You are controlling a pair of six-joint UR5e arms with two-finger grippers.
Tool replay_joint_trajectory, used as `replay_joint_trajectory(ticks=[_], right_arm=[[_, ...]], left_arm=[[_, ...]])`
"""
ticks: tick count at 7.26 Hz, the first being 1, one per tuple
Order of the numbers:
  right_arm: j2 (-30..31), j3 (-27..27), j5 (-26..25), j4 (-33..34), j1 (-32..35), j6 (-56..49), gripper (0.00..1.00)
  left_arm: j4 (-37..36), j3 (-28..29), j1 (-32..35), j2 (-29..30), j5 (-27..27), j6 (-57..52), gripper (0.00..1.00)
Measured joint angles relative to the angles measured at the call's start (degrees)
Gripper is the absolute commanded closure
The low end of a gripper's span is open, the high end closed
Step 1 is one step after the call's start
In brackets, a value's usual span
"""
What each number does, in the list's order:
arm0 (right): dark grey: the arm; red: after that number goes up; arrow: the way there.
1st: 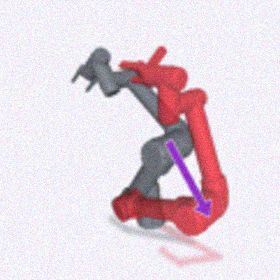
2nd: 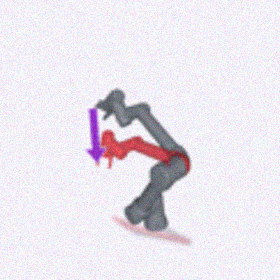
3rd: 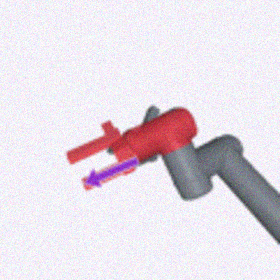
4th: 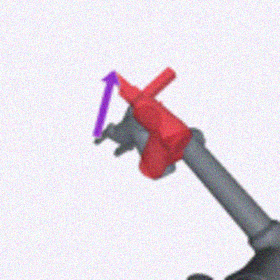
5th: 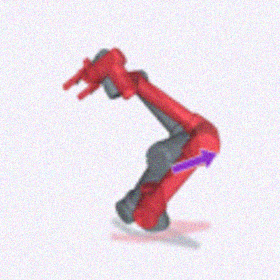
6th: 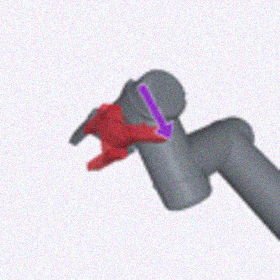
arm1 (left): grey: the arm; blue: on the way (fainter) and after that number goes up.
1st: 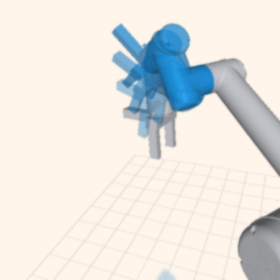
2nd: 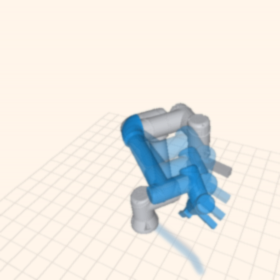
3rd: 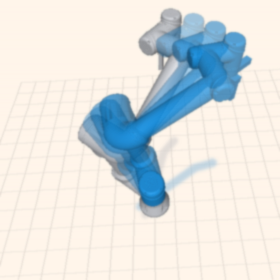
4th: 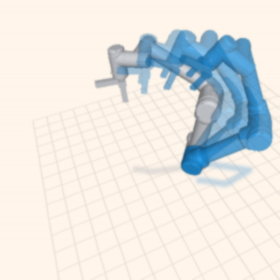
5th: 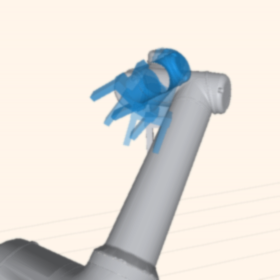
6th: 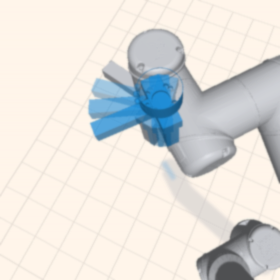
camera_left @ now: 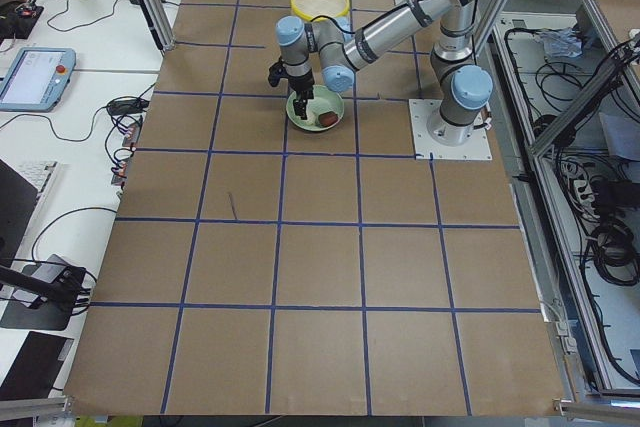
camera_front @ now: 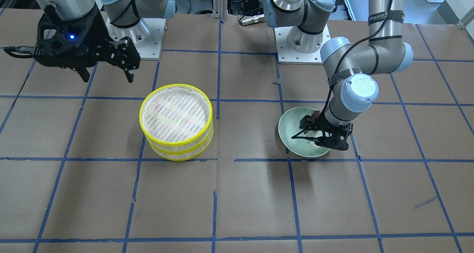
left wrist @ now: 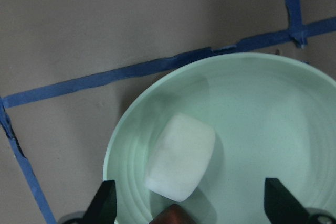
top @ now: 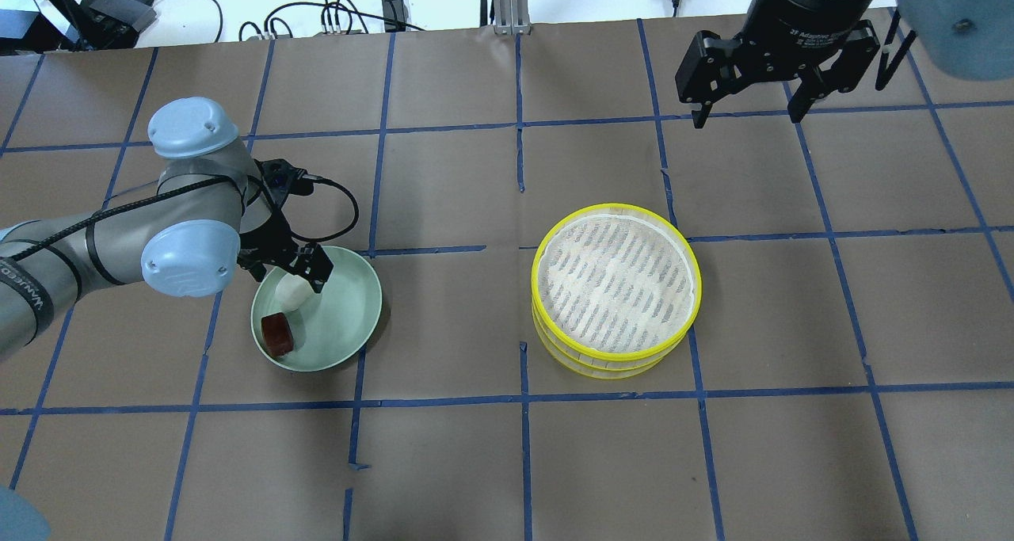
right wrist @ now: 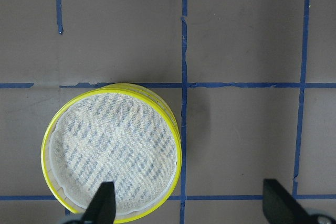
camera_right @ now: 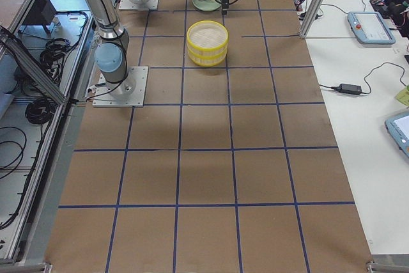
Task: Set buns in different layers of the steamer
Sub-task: 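Grasp the white bun with left gripper while right gripper grips steamer rim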
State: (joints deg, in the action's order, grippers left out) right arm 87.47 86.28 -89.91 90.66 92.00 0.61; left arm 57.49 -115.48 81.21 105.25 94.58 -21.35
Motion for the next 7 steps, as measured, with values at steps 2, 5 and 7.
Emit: replay_joint_trajectory(ticks=[2,5,7], right_arm=[[-4.28,6.82,0.57,10.88,0.14,-0.59,0.00],[-6.18,22.63,0.11,28.92,0.19,-0.65,0.07],[-5.99,25.01,-0.36,28.08,0.04,-0.76,0.16]], left_arm=[[-0.38,0.37,0.00,0.23,-0.09,-0.08,0.11],[-1.60,0.36,0.00,0.60,-0.91,-0.38,0.17],[-1.73,-0.03,0.00,0.74,-1.06,-0.44,0.30]])
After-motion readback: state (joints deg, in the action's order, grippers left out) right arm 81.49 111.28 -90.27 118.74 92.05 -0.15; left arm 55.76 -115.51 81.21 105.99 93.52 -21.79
